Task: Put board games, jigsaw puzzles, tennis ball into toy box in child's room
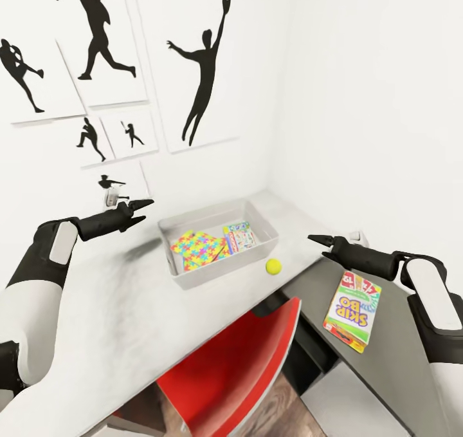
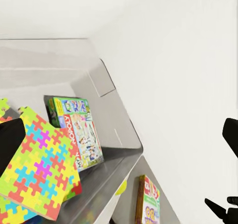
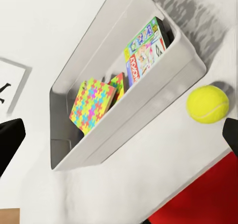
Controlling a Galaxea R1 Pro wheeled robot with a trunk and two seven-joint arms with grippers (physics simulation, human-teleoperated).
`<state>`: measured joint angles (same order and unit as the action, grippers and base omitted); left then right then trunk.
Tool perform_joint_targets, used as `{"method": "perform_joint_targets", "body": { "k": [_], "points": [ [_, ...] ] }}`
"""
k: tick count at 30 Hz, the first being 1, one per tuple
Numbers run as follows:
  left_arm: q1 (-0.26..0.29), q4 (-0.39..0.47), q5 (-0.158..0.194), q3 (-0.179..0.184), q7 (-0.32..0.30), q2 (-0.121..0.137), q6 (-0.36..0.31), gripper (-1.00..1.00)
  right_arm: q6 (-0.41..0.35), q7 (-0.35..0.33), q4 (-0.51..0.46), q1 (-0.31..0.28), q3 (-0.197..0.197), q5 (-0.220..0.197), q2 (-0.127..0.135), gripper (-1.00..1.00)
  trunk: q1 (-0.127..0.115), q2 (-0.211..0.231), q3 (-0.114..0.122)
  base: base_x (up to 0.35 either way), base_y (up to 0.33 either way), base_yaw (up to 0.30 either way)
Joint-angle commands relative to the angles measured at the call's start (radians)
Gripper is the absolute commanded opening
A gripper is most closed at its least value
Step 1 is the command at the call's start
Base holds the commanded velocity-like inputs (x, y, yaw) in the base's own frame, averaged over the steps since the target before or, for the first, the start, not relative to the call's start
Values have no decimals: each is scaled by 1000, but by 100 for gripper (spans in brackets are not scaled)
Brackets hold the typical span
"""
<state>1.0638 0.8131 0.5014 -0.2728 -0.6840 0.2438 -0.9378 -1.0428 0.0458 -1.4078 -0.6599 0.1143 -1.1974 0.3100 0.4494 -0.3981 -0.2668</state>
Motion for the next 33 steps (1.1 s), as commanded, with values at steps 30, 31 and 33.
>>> {"method": "perform_joint_targets", "body": {
  "k": [30,31,33],
  "points": [
    [1,3,-3,1,-11,-1,-3,100,-4,5,4,2,-2,-4,0,100,1,-2,15,-29,80,-86],
    [1,3,-3,1,-11,-1,-3,100,-4,5,4,2,-2,-5,-1,100,1,-2,15,-67,0,0],
    [1,3,-3,1,-11,-1,-3,100,-4,5,4,2,-2,-5,-1,100,1,-2,15,-44,0,0]
  ]
}}
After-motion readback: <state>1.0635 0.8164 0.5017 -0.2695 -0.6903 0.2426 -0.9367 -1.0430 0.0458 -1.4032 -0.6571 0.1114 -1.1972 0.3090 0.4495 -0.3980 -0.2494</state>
